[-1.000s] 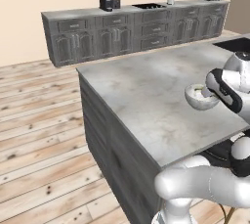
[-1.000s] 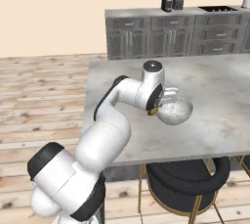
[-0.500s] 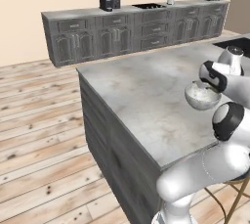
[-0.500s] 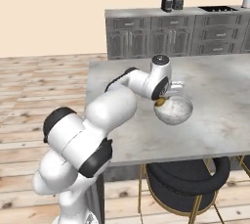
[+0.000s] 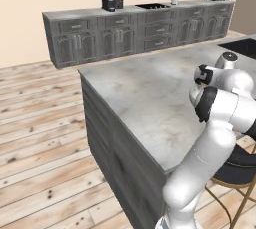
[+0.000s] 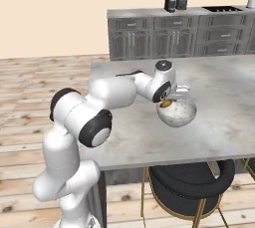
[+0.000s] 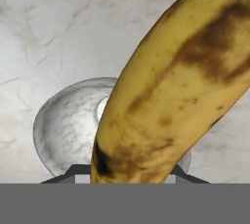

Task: Retrieve the kiwi and banana from the fridge and place them into the bowl on the dining table.

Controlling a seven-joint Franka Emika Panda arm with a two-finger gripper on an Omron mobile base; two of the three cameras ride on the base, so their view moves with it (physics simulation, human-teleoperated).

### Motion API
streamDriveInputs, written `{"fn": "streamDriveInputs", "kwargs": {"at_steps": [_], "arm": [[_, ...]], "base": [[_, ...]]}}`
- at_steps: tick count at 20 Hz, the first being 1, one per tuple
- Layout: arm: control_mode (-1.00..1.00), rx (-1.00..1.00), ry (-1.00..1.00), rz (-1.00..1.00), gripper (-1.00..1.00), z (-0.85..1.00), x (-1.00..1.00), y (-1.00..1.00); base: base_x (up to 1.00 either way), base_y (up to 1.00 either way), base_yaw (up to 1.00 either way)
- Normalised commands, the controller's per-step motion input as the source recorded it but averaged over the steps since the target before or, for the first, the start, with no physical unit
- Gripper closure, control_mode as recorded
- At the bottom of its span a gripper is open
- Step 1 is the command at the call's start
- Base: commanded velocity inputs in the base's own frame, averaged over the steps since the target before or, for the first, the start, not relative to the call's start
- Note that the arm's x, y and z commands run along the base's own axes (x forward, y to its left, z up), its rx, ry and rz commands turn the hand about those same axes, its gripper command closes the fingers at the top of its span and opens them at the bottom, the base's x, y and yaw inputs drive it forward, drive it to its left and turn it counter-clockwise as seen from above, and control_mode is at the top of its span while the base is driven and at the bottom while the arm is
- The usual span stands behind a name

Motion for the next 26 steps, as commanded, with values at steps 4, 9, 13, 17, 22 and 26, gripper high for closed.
{"fn": "streamDriveInputs", "kwargs": {"at_steps": [4, 9, 13, 17, 22, 26], "arm": [[-1.00, 0.00, 0.00, 0.00, 1.00, -0.18, 0.16, -0.49], [-1.00, 0.00, 0.00, 0.00, 1.00, -0.07, 0.03, -0.49], [-1.00, 0.02, 0.00, 0.00, 1.00, 0.00, 0.00, -0.55], [-1.00, 0.04, 0.00, 0.00, -1.00, 0.00, 0.00, -0.58], [-1.00, 0.05, 0.00, 0.00, -1.00, 0.00, 0.00, -0.45], [-1.00, 0.06, -0.05, 0.00, -1.00, 0.00, -0.14, -0.15]], "base": [[0.00, 0.00, 0.00], [0.00, 0.00, 0.00], [0.00, 0.00, 0.00], [0.00, 0.00, 0.00], [0.00, 0.00, 0.00], [0.00, 0.00, 0.00]]}}
